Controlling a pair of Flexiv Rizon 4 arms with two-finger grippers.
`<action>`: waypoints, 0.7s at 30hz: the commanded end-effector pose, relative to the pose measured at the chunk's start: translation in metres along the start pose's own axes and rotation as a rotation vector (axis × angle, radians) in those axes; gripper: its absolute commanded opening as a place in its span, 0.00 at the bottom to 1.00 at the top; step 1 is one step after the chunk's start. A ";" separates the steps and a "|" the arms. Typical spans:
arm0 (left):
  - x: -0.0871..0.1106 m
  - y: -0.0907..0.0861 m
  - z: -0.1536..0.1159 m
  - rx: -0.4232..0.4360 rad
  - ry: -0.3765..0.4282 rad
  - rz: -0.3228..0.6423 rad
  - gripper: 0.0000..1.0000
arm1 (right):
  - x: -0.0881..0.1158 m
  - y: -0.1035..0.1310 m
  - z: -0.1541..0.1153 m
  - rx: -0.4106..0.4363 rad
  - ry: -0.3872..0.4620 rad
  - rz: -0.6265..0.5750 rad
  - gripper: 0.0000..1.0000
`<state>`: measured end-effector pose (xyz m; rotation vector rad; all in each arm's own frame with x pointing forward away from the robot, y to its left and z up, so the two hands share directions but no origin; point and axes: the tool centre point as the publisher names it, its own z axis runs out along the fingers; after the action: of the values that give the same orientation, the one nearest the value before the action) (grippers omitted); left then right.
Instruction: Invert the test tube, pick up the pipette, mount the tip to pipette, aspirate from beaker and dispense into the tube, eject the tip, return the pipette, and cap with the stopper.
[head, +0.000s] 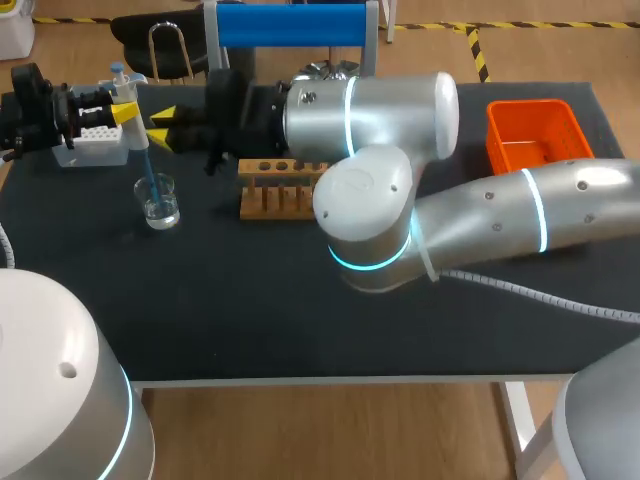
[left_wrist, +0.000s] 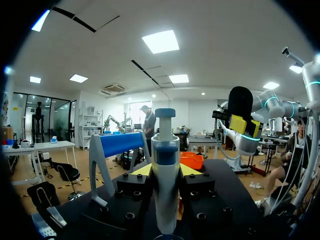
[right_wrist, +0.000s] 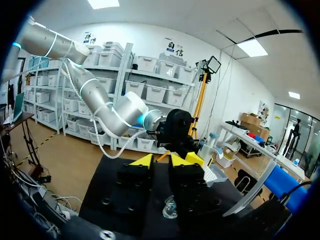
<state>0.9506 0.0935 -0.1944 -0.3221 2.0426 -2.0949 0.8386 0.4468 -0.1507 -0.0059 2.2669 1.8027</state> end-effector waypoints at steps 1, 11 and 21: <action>-0.001 0.000 -0.001 0.001 0.005 0.000 0.00 | -0.009 0.011 0.004 -0.017 0.181 0.025 0.00; -0.001 0.000 -0.001 0.001 0.005 0.000 0.00 | -0.021 0.035 0.021 -0.070 0.219 0.061 0.00; -0.001 0.000 -0.001 0.001 0.005 0.000 0.00 | -0.035 0.044 0.038 -0.091 0.230 0.089 0.00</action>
<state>0.9506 0.0935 -0.1944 -0.3221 2.0426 -2.0950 0.8665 0.4817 -0.1098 -0.1090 2.3512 2.0335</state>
